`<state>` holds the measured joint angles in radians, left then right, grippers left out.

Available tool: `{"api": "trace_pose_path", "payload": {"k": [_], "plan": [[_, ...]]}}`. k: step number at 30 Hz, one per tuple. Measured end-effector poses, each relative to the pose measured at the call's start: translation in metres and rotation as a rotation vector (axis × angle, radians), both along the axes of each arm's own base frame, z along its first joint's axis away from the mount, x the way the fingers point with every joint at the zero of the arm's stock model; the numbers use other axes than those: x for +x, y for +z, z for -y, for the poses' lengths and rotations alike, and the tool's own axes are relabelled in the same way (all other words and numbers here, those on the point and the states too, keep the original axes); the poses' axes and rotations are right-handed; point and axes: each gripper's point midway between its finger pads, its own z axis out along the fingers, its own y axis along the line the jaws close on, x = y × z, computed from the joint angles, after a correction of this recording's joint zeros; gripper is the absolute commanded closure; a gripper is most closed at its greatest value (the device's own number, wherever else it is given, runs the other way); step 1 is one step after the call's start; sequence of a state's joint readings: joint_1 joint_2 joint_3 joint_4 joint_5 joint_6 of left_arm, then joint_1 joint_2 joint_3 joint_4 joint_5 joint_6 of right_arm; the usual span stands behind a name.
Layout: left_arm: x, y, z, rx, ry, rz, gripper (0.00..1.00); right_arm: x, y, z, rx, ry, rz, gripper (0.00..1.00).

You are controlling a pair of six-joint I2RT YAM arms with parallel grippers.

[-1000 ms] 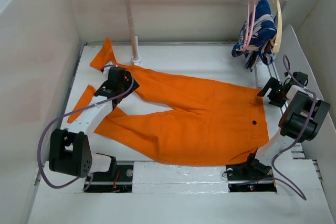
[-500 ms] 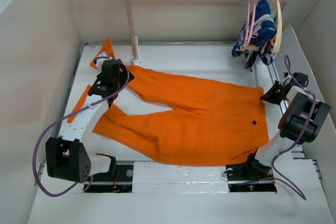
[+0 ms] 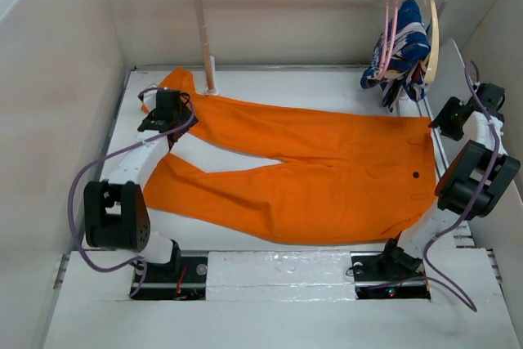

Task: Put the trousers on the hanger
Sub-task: Flatten out the trousers at the center of the board.

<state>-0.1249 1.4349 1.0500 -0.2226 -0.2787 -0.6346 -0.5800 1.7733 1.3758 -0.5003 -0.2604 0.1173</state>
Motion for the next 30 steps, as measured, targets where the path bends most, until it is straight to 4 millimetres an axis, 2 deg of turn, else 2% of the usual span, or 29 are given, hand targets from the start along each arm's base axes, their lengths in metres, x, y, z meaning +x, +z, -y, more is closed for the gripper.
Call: {"api": "trace_pose_path", "payload": {"k": [1,3,5,6,7,8,9,11,13,15,18,19,22,25,26,28,29,30], "plan": [[0.003,-0.008,-0.009,-0.010,0.027,-0.022,0.32,0.008,0.003,0.007,-0.025,-0.012,0.004,0.26],[0.005,-0.024,-0.034,-0.035,0.098,-0.062,0.32,0.015,0.008,0.012,-0.056,-0.016,0.010,0.24],[0.005,-0.038,-0.062,-0.083,0.181,-0.090,0.34,0.018,0.017,0.003,-0.077,0.002,0.020,0.27],[0.005,-0.045,-0.074,-0.107,0.218,-0.100,0.34,0.018,0.023,-0.005,-0.089,0.016,0.038,0.37],[0.005,-0.050,-0.084,-0.135,0.252,-0.106,0.34,0.017,0.031,-0.016,-0.101,0.033,0.062,0.76],[0.005,-0.056,-0.096,-0.159,0.291,-0.112,0.34,0.012,0.038,-0.031,-0.109,0.055,0.083,0.98],[0.007,-0.062,-0.105,-0.177,0.321,-0.125,0.34,0.004,0.047,-0.049,-0.109,0.072,0.109,1.00],[0.020,-0.068,-0.114,-0.197,0.353,-0.140,0.34,-0.011,0.062,-0.092,-0.112,0.132,0.190,1.00],[0.043,-0.073,-0.117,-0.207,0.358,-0.137,0.35,-0.030,0.065,-0.136,-0.092,0.214,0.247,1.00],[0.064,-0.078,-0.119,-0.207,0.361,-0.141,0.34,-0.051,0.054,-0.181,-0.061,0.323,0.264,1.00],[0.090,-0.087,-0.124,-0.191,0.364,-0.159,0.35,-0.081,0.027,-0.233,-0.003,0.479,0.229,0.91],[0.099,-0.092,-0.128,-0.174,0.369,-0.166,0.39,-0.092,0.019,-0.248,0.014,0.526,0.212,0.83],[0.107,-0.102,-0.135,-0.146,0.381,-0.198,0.46,-0.118,0.009,-0.281,0.044,0.640,0.194,0.68],[0.112,-0.112,-0.142,-0.117,0.395,-0.236,0.50,-0.137,0.015,-0.313,0.055,0.757,0.211,0.63],[0.114,-0.111,-0.145,-0.108,0.398,-0.239,0.55,-0.141,0.017,-0.321,0.058,0.785,0.219,0.63],[0.119,-0.111,-0.149,-0.099,0.400,-0.242,0.70,-0.147,0.020,-0.333,0.065,0.823,0.224,0.62],[0.121,-0.111,-0.150,-0.093,0.397,-0.244,0.86,-0.148,0.020,-0.338,0.064,0.836,0.223,0.62],[0.122,-0.114,-0.151,-0.089,0.397,-0.249,0.93,-0.150,0.020,-0.342,0.062,0.848,0.219,0.62]]}}
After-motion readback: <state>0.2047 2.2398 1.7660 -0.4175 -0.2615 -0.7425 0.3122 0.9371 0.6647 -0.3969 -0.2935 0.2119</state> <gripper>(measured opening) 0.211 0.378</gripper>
